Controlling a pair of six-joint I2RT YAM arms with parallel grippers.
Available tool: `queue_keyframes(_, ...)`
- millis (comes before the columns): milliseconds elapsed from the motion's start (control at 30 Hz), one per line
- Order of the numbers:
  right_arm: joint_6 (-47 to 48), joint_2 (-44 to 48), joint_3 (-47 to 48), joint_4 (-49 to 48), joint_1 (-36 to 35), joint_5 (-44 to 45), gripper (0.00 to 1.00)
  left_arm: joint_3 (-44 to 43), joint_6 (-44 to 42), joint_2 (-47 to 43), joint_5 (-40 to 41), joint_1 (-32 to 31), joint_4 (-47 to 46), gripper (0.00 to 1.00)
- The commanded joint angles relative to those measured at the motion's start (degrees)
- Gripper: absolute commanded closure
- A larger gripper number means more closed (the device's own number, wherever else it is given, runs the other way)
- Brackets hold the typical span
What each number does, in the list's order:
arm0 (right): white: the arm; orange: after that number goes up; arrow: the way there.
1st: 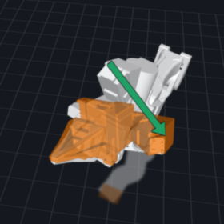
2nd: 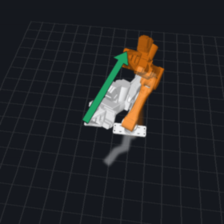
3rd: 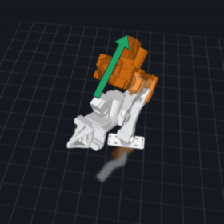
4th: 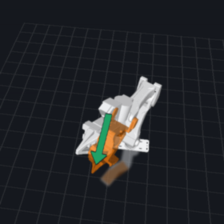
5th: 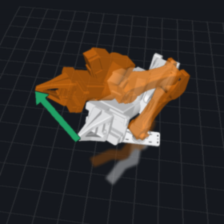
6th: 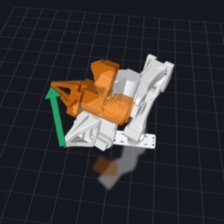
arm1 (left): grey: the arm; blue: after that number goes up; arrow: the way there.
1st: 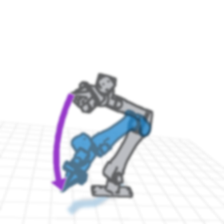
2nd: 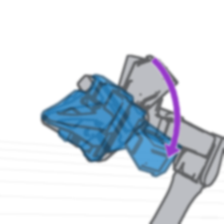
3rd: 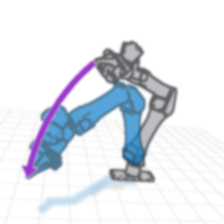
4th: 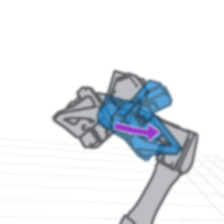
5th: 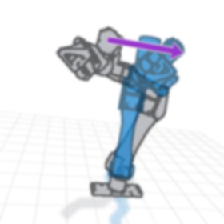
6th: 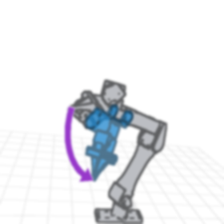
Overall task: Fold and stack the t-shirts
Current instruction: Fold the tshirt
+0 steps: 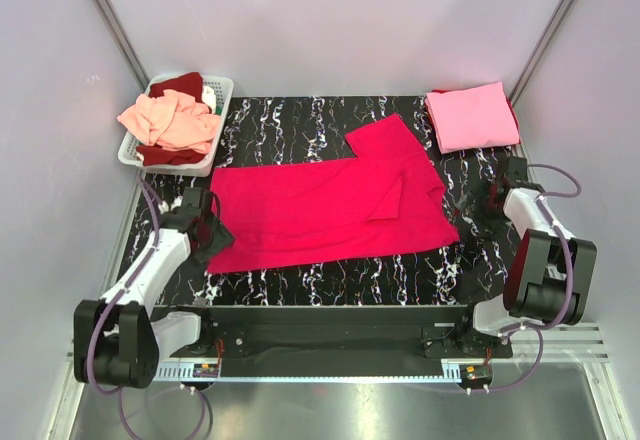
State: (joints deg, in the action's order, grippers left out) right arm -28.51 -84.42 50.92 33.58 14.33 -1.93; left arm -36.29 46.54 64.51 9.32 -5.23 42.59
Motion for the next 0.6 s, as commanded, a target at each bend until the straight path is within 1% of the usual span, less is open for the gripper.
queue_keyframes(0, 0.83, 4.17, 4.62, 3.68, 0.26, 5.27, 0.13, -6.15, -2.59, -4.21, -1.06, 0.22, 3.28, 0.30)
queue_keyframes(100, 0.83, 7.51, 6.65, 5.44, 0.26, 4.05, 0.12, -11.50, -6.01, -4.75, -2.20, 0.22, 7.23, 0.26)
queue_keyframes(133, 0.57, 9.08, 7.09, 5.35, 0.26, 2.56, 0.12, -14.83, -7.42, -4.75, -2.46, 0.22, 8.99, 0.26)
queue_keyframes(167, 0.74, 9.97, 6.92, 4.74, 0.26, -2.93, 0.13, -16.51, -8.91, -4.57, -2.47, 0.22, 9.87, 0.25)
queue_keyframes(233, 0.65, 12.08, 5.87, 2.03, -0.96, -9.20, 0.13, -20.72, -14.09, -4.48, -1.68, 0.22, 11.89, 0.25)
queue_keyframes(267, 0.04, 12.35, 5.60, 1.23, -2.45, -11.84, 0.13, -21.53, -17.59, -4.57, -1.41, 0.22, 11.99, 0.24)
queue_keyframes(300, -0.14, 12.35, 5.68, 0.87, -7.33, -11.60, 0.14, -21.80, -19.46, -5.35, -1.67, 0.22, 11.73, 0.24)
queue_keyframes(333, -0.31, 11.48, 6.47, 0.43, -9.91, -10.73, 0.15, -21.80, -20.87, -5.88, -1.94, 0.22, 10.60, 0.24)
queue_keyframes(367, -1.01, 10.60, 6.74, -0.18, -12.19, -10.11, 0.17, -21.19, -23.06, -6.41, -1.94, 0.22, 10.15, 0.24)
queue_keyframes(400, -1.54, 9.64, 6.74, -1.23, -16.05, -10.72, 0.18, -20.49, -22.73, -7.63, -0.72, 0.14, 9.45, 0.24)
queue_keyframes(433, -2.16, 7.28, 6.74, -3.24, -16.95, -11.50, 0.24, -19.53, -22.55, -8.25, -1.14, 0.14, 8.66, 0.24)
queue_keyframes(500, -3.83, 4.54, 6.91, -4.92, -18.28, -13.62, 0.30, -16.97, -22.29, -10.27, -2.20, 0.14, 7.25, 0.24)
queue_keyframes(567, -4.44, -0.28, 8.14, -7.47, -20.56, -13.36, 0.38, -17.14, -22.29, -12.55, 0.42, 0.14, 7.07, 0.23)
